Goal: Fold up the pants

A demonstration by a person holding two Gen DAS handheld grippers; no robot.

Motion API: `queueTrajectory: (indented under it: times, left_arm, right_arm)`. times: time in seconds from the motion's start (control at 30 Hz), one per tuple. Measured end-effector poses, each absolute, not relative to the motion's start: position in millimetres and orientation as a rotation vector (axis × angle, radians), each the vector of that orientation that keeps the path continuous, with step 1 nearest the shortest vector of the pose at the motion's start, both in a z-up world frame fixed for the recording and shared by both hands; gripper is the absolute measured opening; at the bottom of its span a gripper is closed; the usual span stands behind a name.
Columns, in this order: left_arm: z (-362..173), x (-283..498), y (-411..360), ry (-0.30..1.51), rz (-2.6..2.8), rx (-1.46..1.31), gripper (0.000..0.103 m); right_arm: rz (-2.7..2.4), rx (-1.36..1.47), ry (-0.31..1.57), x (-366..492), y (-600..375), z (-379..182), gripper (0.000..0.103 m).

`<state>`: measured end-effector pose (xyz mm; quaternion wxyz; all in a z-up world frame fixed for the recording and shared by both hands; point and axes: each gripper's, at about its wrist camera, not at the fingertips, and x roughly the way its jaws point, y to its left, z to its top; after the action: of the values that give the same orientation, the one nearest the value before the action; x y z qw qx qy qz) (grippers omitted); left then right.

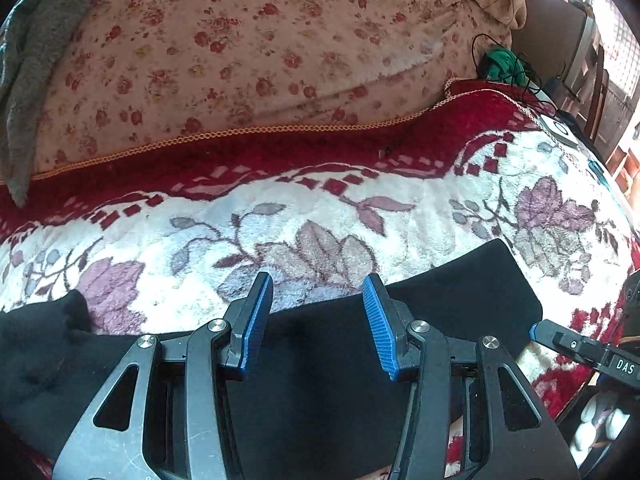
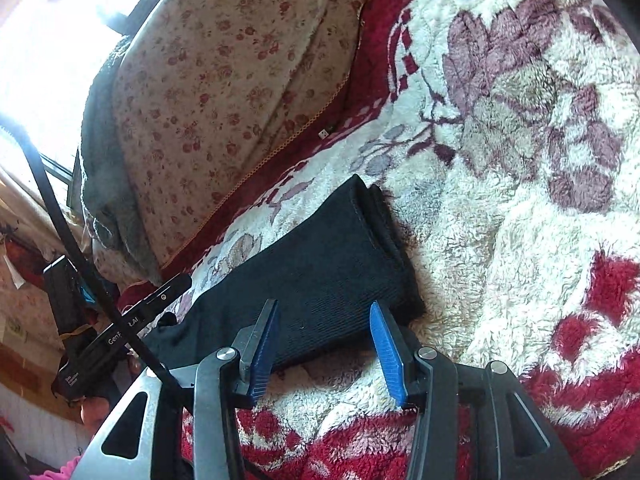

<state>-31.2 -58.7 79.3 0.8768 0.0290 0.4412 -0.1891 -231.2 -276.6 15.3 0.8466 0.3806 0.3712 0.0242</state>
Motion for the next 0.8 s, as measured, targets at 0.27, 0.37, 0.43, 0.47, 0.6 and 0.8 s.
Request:
queueTrajectory:
  times: [0.27,0.37,0.43,0.47,0.6,0.8]
  left_arm:
    - [77.8,-25.1,-63.9,0.925,-0.463,0.063,0.047]
    - [76.5,-23.3,-66.7,0.934,-0.498,0.061,0.047]
    - [75.1,-21.8,-69.2,0.942,-0.527,0.061,0.047]
    - [74.1,-21.2,-71.0,0.946,-0.544,0.065,0.047]
    - [65.1,-15.3,-81.8,0.988,-0.612,0.093,0.047]
    - [58.3,-4.8,-95.0,1.038,-0.735,0.125,0.047]
  right_arm:
    - [0.049,0.81,0.803,-236.9,-276.6,18.0,0.045]
    - [0.026,0.797,0.813,-242.9,-278.7,18.3,0.046]
    - [0.004,0.811,0.817,-247.4,-284.4,14.2,0.046]
    - [0.0,0.829,0.816,-249.9,-287.1,11.1,0.046]
    - [0.023,0.913,0.806,-249.9,-292.6,-3.9,0.048]
    - [0.099,1.03,0.728,-233.6,-300.1,-16.6,0.048]
